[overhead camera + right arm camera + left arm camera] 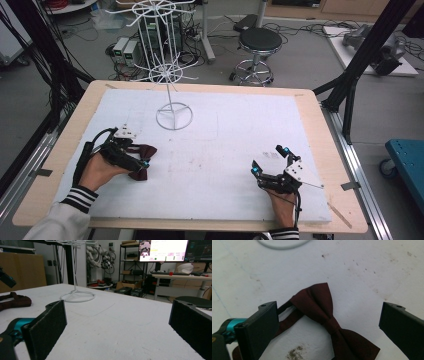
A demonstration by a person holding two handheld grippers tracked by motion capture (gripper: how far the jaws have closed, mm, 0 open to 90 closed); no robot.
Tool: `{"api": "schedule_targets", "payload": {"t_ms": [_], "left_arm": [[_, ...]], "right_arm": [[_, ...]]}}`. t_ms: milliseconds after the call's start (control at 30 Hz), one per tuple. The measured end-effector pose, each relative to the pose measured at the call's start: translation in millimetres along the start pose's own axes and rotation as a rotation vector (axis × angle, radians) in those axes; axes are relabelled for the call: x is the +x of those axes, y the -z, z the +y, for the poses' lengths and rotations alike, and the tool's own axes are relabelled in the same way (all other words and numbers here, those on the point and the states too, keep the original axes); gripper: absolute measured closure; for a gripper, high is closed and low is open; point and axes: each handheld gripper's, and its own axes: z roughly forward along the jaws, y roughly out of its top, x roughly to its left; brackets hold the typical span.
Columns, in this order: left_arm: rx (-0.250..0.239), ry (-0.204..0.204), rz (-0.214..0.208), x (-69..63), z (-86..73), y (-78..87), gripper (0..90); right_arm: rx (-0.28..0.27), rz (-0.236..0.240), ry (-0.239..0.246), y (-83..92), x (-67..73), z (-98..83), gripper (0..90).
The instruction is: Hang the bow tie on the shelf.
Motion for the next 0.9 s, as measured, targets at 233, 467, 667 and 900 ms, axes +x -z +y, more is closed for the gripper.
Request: {"api": "schedule_targets", "payload": {"t_ms": [233, 467, 667, 900], "left_arm": [[0.047, -0.003, 0.001, 0.3, -0.2, -5.8, 9.5], [0.089, 0.006, 0.01, -0.8, -0.2, -12.2, 15.5], [0.136, 0.034, 0.017, 0.4, -0.8, -14.7, 22.8], [0.157, 0.036, 0.012, -0.9, -1.1, -17.0, 28.6]], "right_arm": [[-0.001, -0.001, -0.001, 0.0, -0.4, -0.1, 0.7], [-0.001, -0.002, -0.006, 0.3, -0.5, -0.1, 0.7], [-0.001, -0.002, -0.011, 0.4, -0.7, -0.1, 0.6], [-0.006, -0.002, -0.005, 0.2, -1.5, -0.1, 0.7]]}}
